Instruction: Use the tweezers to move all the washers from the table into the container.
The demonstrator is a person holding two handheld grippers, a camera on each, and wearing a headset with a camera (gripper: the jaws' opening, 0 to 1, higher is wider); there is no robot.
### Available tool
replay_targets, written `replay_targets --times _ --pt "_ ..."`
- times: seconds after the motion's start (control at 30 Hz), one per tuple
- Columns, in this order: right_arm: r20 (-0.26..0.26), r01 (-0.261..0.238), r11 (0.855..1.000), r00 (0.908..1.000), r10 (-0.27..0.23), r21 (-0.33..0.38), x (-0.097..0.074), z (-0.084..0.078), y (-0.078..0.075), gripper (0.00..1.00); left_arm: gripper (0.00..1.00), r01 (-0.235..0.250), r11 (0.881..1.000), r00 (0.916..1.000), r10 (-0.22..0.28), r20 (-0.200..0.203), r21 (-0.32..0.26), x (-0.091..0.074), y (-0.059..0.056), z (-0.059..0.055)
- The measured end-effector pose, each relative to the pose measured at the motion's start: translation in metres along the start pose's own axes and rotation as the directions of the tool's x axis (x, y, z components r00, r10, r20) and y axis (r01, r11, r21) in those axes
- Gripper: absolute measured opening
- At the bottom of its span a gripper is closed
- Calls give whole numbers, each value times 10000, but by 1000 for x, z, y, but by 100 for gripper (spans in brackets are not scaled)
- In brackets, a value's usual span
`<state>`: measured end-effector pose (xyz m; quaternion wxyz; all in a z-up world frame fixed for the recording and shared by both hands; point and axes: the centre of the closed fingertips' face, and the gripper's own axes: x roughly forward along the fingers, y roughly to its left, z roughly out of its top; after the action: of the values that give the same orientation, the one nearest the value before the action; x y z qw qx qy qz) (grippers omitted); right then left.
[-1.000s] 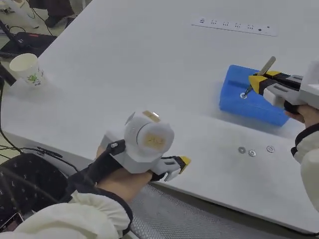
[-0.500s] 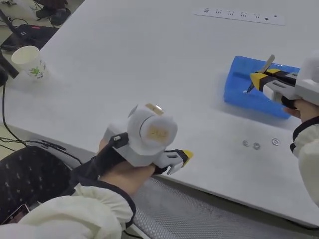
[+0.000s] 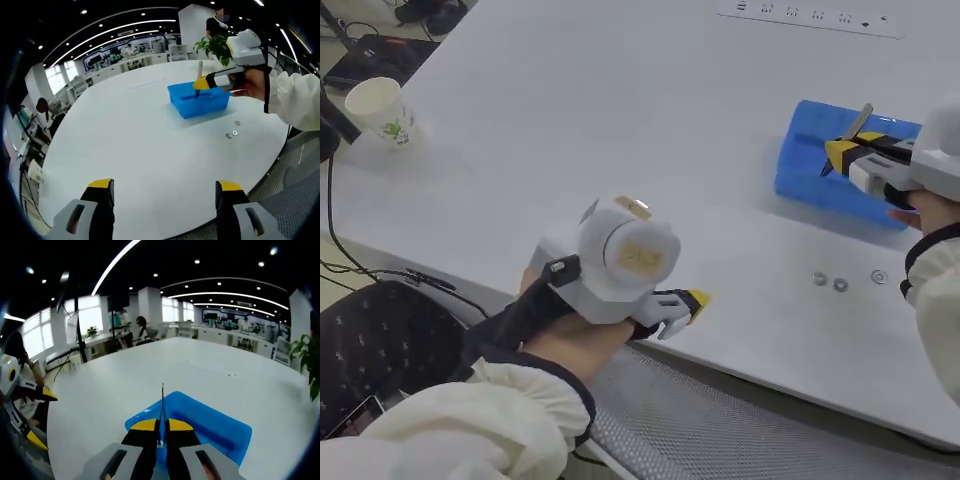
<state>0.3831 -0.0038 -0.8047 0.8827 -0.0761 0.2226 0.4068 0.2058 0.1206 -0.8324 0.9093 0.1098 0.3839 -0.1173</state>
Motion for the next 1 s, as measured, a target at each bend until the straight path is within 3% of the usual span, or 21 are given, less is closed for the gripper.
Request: replay_targets --times 0.3,0.37,1.0 --pt "-360 12 9991 9993 -28 -433 4 -17 3 2 86 -17 9999 10000 17 -36 167 0 -1 0" --pt "-143 64 9993 9999 -70 -373 2 -14 3 2 86 4 9999 10000 -3 -73 141 0 -1 -1" --pt "-233 116 9996 9997 -123 -271 0 -13 1 3 86 12 9997 9999 -9 -142 243 0 -1 -3"
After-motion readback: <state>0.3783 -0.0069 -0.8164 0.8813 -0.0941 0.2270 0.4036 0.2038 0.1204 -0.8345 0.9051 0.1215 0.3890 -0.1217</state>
